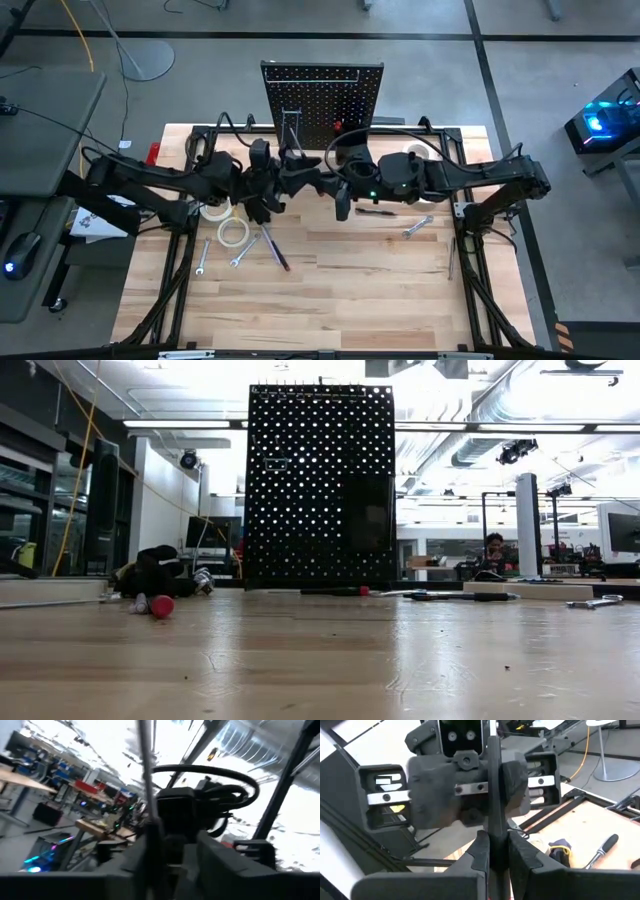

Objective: Hang tools onto peg board
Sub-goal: Put the nut driver into the black bin on the pegboard

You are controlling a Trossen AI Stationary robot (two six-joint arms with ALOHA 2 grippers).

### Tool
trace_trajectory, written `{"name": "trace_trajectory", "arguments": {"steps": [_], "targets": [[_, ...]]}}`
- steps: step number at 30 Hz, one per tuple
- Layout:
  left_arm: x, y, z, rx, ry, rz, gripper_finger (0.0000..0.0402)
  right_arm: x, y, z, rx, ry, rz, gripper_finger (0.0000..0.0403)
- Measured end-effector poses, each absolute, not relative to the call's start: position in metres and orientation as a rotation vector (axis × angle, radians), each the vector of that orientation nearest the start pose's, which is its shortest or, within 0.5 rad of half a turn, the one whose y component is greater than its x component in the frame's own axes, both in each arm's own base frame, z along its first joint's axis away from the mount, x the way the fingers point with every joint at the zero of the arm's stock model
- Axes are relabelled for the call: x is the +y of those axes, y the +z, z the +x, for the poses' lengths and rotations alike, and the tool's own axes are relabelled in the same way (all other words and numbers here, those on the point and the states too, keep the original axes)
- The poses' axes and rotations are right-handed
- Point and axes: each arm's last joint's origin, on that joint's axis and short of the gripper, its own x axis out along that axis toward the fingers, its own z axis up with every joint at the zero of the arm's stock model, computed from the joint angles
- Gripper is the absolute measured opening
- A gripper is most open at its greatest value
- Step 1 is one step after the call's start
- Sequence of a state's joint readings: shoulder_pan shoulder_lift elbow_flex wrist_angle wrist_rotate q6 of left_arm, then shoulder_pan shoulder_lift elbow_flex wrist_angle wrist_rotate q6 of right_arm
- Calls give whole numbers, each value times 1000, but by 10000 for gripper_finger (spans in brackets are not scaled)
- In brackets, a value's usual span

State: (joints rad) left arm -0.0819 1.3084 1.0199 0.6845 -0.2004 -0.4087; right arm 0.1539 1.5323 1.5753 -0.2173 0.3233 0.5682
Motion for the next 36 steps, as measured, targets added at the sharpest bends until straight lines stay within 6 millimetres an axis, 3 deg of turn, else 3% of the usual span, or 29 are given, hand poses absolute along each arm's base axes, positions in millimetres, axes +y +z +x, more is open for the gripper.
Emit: {"name": "trace_trajectory", "arguments": {"steps": [4, 10, 15, 19, 23, 28, 31, 36], "targets": [[-14, 382, 288, -354, 65, -463, 20, 43, 421, 343, 119, -215, 515, 25], [-7, 383, 285, -343, 93, -480, 16, 44, 420, 343, 127, -214, 495, 29], [4, 385, 274, -294, 151, -505, 16, 49, 433, 326, 172, -224, 386, 124], [13, 387, 262, -246, 150, -646, 16, 51, 449, 305, 222, -252, 228, 198], [15, 389, 259, -209, -28, -1014, 16, 59, 459, 294, 275, -180, -65, 224], [11, 389, 261, -115, -194, -1408, 15, 80, 453, 298, 352, -89, -688, 225], [8, 391, 261, -133, -212, -1505, 16, 90, 444, 310, 405, -130, -980, 225], [3, 390, 262, -153, -189, -1565, 20, 99, 435, 337, 411, -247, -1186, 226]]}}
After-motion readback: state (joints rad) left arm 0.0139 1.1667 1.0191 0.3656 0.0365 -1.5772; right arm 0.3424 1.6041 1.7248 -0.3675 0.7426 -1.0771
